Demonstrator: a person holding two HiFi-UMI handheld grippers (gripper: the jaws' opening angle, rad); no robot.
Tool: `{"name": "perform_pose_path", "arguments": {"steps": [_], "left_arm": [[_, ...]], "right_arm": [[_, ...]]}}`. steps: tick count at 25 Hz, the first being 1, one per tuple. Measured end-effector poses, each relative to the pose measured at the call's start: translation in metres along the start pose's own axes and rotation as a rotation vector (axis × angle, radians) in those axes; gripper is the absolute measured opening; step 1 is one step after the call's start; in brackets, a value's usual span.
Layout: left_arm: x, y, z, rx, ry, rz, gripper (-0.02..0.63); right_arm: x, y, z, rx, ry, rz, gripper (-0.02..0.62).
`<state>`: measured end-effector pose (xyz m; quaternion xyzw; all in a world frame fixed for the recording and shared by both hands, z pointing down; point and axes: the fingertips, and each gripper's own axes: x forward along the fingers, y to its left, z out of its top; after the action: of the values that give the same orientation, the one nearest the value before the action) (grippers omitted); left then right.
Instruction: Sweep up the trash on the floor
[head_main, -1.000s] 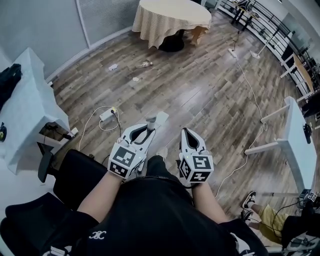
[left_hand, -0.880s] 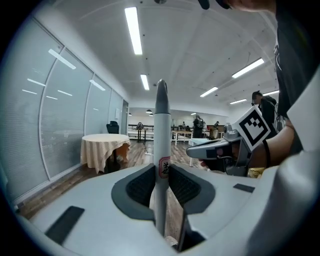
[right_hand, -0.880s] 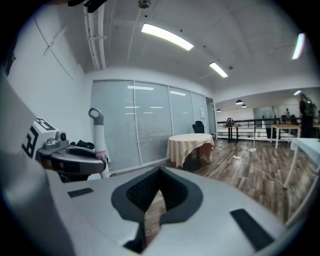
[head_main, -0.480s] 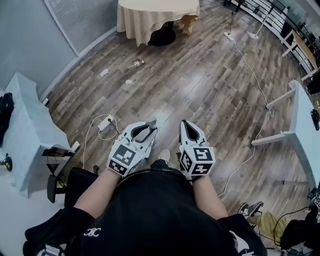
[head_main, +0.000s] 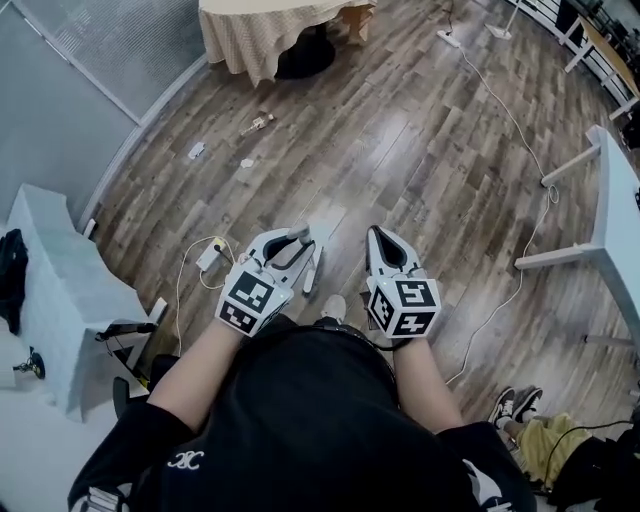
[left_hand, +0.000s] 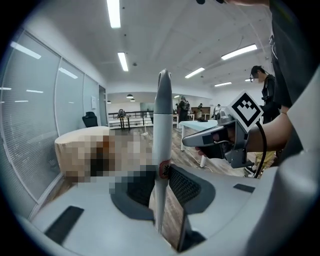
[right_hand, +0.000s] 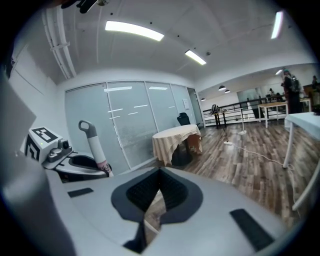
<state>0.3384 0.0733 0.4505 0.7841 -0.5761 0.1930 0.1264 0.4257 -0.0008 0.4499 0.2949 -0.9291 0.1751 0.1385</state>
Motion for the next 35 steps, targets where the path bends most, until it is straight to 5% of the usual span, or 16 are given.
{"name": "perform_pose_path", "arguments": {"steps": [11,24,35], "left_arm": [[0.068,0.011,-0.011,0.032,0.065,-0.151,0.086],[0.122,0.089,-0.040,0.088,0.130,-0.376,0.086],[0.125,0.214,-0.060,0.098,0.136,-0.325,0.086]], "right_arm": [[0.021,-0.035,-0.007,0.009,0.082,-0.083,0.014],[0.067,-0.054,0.028,0.029,0.070,-0.345,0.014],[0.136,-0.008,0.037,0.029,0.146,-0.409,0.014]]}}
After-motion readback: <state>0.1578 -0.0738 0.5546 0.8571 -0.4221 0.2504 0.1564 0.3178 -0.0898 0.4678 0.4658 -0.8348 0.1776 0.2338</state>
